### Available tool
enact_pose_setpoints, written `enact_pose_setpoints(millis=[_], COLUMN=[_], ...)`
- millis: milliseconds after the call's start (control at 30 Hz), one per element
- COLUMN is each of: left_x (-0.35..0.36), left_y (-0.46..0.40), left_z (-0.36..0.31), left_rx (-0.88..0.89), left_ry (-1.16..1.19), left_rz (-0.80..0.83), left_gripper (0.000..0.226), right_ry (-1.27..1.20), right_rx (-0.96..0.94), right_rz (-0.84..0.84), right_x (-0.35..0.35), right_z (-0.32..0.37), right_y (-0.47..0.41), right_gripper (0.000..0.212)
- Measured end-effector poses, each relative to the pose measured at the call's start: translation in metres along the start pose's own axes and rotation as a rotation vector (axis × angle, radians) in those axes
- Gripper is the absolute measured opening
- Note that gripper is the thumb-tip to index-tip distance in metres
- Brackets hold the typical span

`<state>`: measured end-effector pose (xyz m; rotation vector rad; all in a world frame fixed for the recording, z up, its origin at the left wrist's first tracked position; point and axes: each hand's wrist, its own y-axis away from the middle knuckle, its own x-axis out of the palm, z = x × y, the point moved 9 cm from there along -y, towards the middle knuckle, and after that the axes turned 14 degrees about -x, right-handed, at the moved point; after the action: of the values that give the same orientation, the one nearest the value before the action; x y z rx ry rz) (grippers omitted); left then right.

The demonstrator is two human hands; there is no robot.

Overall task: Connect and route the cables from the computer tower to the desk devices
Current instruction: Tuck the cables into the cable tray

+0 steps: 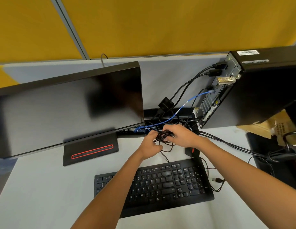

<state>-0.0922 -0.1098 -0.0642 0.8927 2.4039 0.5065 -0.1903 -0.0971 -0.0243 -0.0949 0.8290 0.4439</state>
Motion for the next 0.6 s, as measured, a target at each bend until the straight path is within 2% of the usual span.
enact_pose_setpoints(millis=[167, 300, 433, 533, 600], left_x=[-0.010, -0.015, -0.009, -0.005, -0.005], left_y=[0.009, 0.013, 0.008, 0.010, 0.010], left_z=[-0.014, -0.026, -0.024, -0.022, -0.022], left_rx=[-0.090, -0.083, -0.095, -0.115, -0.119], left_ry=[0.293, 0.148, 0.004, 0.073, 0.129], left_rz=[0.139, 0.143, 0.100, 0.153, 0.145], left_gripper=[0.042, 0.024, 0.034, 0.035, 0.026], right_ry=[-0.098, -0.246, -0.310, -0.270, -0.256], right_rx=[0.106, 0.131, 0.085, 0.054, 0.010], right_rz=[0.027, 0.041, 0.098, 0.052, -0.022], right_x=[-0.007, -0.004, -0.003, -0.011, -0.018], right_z=[-0.009, -0.001, 0.011, 0.012, 0.017], right_y=[0.009, 0.005, -0.001, -0.002, -0.005], right_gripper=[0.014, 0.014, 0.021, 0.024, 0.037])
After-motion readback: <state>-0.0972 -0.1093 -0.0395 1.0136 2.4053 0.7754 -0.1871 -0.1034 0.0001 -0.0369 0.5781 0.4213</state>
